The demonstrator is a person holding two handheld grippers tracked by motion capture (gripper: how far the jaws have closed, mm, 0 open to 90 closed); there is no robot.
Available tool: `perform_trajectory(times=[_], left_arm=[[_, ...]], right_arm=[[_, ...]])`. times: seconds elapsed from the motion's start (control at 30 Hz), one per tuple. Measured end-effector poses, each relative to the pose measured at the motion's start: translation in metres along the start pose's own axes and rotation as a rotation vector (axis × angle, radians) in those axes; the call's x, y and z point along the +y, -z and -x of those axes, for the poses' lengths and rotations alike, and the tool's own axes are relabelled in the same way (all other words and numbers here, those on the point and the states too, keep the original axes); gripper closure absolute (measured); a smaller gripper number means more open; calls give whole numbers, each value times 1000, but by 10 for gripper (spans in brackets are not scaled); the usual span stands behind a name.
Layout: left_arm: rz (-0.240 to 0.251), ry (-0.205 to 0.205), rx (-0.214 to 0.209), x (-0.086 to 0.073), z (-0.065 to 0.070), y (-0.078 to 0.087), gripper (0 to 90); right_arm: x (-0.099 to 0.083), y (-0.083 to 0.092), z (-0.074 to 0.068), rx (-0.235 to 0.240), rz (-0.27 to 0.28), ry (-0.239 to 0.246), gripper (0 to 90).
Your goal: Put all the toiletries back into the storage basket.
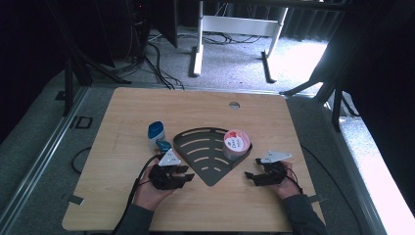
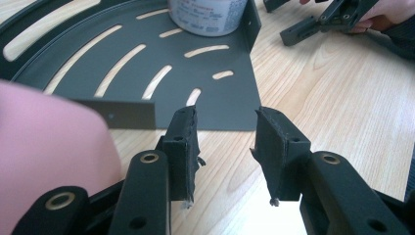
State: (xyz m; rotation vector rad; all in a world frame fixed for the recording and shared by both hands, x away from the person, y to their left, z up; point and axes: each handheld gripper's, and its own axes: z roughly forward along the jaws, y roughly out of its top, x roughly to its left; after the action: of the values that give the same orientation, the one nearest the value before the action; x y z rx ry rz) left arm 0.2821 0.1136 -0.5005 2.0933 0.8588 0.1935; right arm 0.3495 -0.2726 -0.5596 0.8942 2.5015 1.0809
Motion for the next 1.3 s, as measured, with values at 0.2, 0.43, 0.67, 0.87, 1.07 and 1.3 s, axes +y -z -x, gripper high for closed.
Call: perform_trajectory(times=[0.2, 0.43, 0.67, 0.87, 1.07, 1.3], left_arm=[[14, 17, 4, -7, -3, 8, 586], [26, 21, 42, -11, -5, 17, 555], [18, 15, 78, -15, -9, 27, 562], [37, 23, 74, -18, -15, 37, 584], [57, 40, 72, -19, -19, 48, 577], [71, 74, 85, -18, -23, 60, 563]], right_arm=[[0, 0, 0, 0, 0, 0, 235], [0, 0, 0, 0, 0, 0, 235], [0, 0, 0, 0, 0, 0, 235], [0, 0, 0, 0, 0, 0, 235], [0, 0, 0, 0, 0, 0, 235], [0, 0, 0, 0, 0, 0, 235]])
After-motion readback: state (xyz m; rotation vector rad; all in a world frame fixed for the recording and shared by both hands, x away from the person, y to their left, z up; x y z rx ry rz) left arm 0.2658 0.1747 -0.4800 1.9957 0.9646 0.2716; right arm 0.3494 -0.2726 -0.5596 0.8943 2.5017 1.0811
